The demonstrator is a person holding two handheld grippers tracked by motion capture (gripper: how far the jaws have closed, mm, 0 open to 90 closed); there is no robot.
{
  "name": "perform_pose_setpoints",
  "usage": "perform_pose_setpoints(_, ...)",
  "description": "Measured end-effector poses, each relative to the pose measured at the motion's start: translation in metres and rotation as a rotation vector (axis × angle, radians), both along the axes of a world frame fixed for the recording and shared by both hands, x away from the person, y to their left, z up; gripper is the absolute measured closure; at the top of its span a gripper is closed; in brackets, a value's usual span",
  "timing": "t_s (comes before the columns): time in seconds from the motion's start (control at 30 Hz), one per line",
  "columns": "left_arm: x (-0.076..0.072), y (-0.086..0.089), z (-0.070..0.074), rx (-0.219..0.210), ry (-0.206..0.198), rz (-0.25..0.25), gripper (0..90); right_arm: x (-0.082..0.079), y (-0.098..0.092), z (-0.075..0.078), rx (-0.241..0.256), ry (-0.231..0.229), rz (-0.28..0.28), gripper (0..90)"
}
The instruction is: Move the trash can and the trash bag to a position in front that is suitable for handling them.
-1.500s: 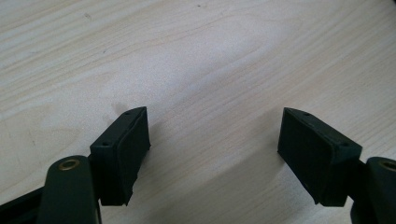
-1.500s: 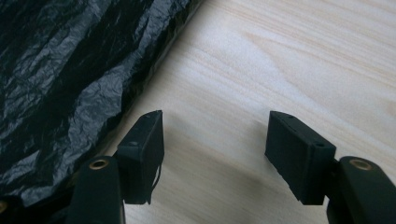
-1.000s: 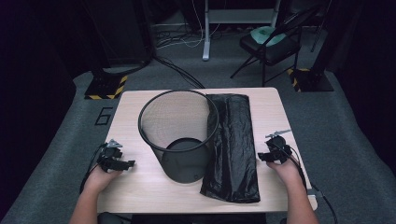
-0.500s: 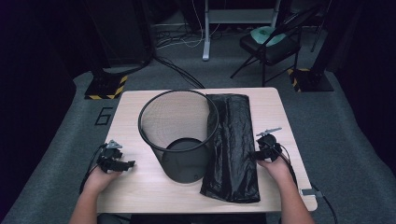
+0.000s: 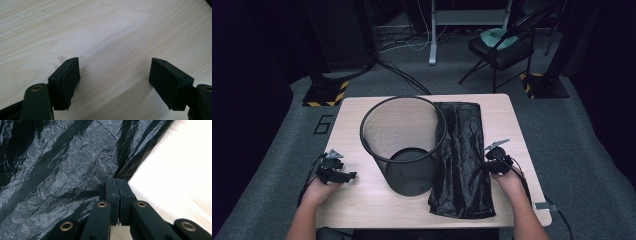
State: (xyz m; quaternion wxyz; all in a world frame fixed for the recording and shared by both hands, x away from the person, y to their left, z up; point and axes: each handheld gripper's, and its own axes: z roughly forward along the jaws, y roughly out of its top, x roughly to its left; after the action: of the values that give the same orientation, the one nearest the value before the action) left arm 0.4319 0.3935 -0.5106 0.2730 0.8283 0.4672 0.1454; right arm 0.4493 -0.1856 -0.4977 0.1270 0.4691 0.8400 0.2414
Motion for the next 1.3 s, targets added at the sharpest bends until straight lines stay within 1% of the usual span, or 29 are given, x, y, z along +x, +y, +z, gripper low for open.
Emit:
perform_pose_setpoints(0.07,0.000,0.000,0.000,-0.003,-0.001,0.001,24.4,-0.002,-0.004,0.000,0.001,-0.001,-0.009,88.3)
perform_pose_setpoints(0.1,0.000,0.000,0.000,-0.002,-0.001,0.000,24.4,-0.004,-0.009,0.000,0.002,-0.004,-0.025,88.3)
perform_pose_setpoints(0.13,0.000,0.000,0.000,-0.002,-0.001,0.000,24.4,-0.004,-0.009,0.000,0.002,-0.004,-0.025,88.3)
perform_pose_setpoints(0.17,0.000,0.000,0.000,-0.003,-0.001,0.000,24.4,-0.006,-0.015,0.000,0.009,-0.002,-0.034,88.3)
perform_pose_setpoints(0.2,0.000,0.000,0.000,-0.003,-0.001,0.000,24.5,-0.006,-0.015,0.000,0.009,-0.002,-0.034,88.3)
perform_pose_setpoints(0.23,0.000,0.000,0.000,-0.002,-0.001,0.001,24.4,-0.008,-0.021,0.001,0.013,-0.002,-0.048,88.3)
perform_pose_setpoints(0.3,0.000,0.000,0.000,-0.003,0.000,0.001,24.4,-0.009,-0.024,0.002,0.016,-0.002,-0.054,88.2)
perform_pose_setpoints(0.4,0.002,0.000,0.000,0.005,0.003,-0.005,24.5,-0.014,-0.037,0.003,0.028,0.011,-0.078,87.9)
perform_pose_setpoints(0.47,0.003,0.000,0.001,0.006,0.005,-0.007,24.5,-0.015,-0.040,0.004,0.025,0.011,-0.087,87.6)
perform_pose_setpoints(0.5,0.004,0.001,0.001,0.009,0.006,-0.015,24.5,-0.018,-0.047,0.006,0.027,0.011,-0.103,87.6)
perform_pose_setpoints(0.53,0.004,0.002,0.001,0.008,0.007,-0.010,24.5,-0.018,-0.047,0.006,0.027,0.011,-0.103,87.6)
perform_pose_setpoints(0.57,0.005,0.002,0.001,0.009,0.009,-0.010,24.6,-0.020,-0.051,0.008,0.035,0.024,-0.107,88.1)
perform_pose_setpoints(0.63,0.006,0.003,0.001,0.007,0.009,-0.002,24.5,-0.022,-0.052,0.009,0.032,0.034,-0.107,88.3)
perform_pose_setpoints(0.67,0.006,0.003,0.001,0.010,0.009,-0.007,24.5,-0.023,-0.053,0.010,0.026,0.047,-0.105,88.4)
perform_pose_setpoints(0.73,0.007,0.002,0.001,0.005,0.004,-0.001,24.3,-0.026,-0.054,0.013,0.016,0.065,-0.088,88.2)
perform_pose_setpoints(0.77,0.007,0.002,0.000,0.005,0.005,0.001,24.2,-0.027,-0.054,0.015,0.024,0.066,-0.084,86.6)
perform_pose_setpoints(0.8,0.007,0.002,0.000,0.004,0.004,0.003,24.1,-0.027,-0.056,0.020,0.048,0.046,-0.097,74.2)
perform_pose_setpoints(0.9,0.006,0.003,0.000,0.001,-0.003,0.000,24.1,-0.023,-0.054,0.026,0.078,-0.004,-0.158,52.4)
perform_pose_setpoints(0.93,0.006,0.003,0.000,0.001,-0.003,0.000,24.1,-0.023,-0.054,0.026,0.078,-0.004,-0.158,52.4)
perform_pose_setpoints(0.97,0.006,0.003,0.000,0.004,-0.004,-0.002,24.1,-0.020,-0.052,0.026,0.087,-0.024,-0.178,45.4)
perform_pose_setpoints(1.0,0.005,0.003,0.000,0.003,-0.003,0.001,24.1,-0.016,-0.050,0.027,0.093,-0.031,-0.196,41.4)
perform_pose_setpoints(1.03,0.004,0.003,0.000,-0.001,-0.006,0.001,24.0,-0.005,-0.043,0.025,0.080,-0.046,-0.199,37.5)
perform_pose_setpoints(1.1,0.004,0.003,0.000,0.000,-0.005,0.001,24.0,0.006,-0.036,0.022,0.063,-0.050,-0.192,36.0)
perform_pose_setpoints(1.13,0.003,0.002,-0.001,-0.004,-0.007,0.004,24.0,0.006,-0.036,0.022,0.063,-0.050,-0.192,36.0)
perform_pose_setpoints(1.17,0.002,0.002,-0.001,-0.005,-0.009,0.004,24.1,0.016,-0.032,0.016,0.065,-0.025,-0.188,35.0)
perform_pose_setpoints(1.2,0.001,0.002,-0.001,-0.008,-0.010,0.002,24.0,0.021,-0.031,0.013,0.071,-0.013,-0.192,34.3)
perform_pose_setpoints(1.23,0.001,0.002,-0.001,-0.008,-0.010,0.002,24.0,0.021,-0.031,0.013,0.071,-0.013,-0.192,34.3)
perform_pose_setpoints(1.27,0.001,0.003,-0.001,-0.002,-0.013,-0.001,24.0,0.029,-0.030,0.006,0.065,0.002,-0.200,32.1)
perform_pose_setpoints(1.3,0.000,0.003,-0.001,-0.004,-0.013,0.002,24.0,0.029,-0.030,0.006,0.065,0.002,-0.200,32.1)
